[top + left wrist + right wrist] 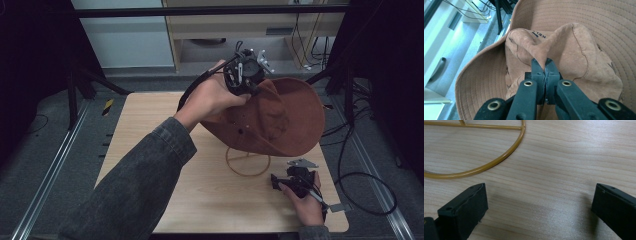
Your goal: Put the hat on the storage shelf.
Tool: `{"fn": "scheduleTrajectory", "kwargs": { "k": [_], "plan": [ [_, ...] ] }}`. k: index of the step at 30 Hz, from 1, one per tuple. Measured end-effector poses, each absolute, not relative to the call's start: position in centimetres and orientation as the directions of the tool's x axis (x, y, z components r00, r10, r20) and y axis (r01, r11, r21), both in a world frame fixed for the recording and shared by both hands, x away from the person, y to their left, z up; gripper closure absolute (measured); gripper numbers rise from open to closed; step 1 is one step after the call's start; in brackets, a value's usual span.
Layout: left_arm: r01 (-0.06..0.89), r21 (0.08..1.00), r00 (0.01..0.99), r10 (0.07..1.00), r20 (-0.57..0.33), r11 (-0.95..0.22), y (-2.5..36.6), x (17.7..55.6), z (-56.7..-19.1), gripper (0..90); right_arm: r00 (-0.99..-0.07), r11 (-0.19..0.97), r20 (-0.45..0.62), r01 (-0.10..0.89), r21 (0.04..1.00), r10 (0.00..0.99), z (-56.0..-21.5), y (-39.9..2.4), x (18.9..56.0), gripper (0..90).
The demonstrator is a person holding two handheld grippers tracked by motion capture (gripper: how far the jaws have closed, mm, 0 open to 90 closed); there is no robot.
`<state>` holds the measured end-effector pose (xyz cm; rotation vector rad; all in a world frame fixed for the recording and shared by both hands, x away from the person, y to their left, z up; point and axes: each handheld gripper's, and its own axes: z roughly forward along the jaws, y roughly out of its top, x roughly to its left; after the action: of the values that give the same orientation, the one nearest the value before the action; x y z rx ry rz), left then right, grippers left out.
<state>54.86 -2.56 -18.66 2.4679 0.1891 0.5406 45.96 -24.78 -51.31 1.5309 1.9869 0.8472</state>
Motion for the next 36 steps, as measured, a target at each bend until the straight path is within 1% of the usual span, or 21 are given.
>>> {"fn": "scheduleTrajectory", "kwargs": {
  "k": [23, 36],
  "plan": [
    [0.022, 0.566, 0.918, 0.241, 0.316, -0.824, -3.8, 55.4, -20.9, 88.2, -0.257, 0.188, -0.016, 0.66, 0.728, 0.966, -51.3, -24.8, 46.0, 0.5],
    [0.025, 0.561, 0.918, 0.241, 0.315, -0.827, -3.8, 55.5, -21.3, 87.0, -0.258, 0.188, -0.016, 0.66, 0.728, 0.966, -51.3, -24.8, 46.0, 0.5]
  ]
}}
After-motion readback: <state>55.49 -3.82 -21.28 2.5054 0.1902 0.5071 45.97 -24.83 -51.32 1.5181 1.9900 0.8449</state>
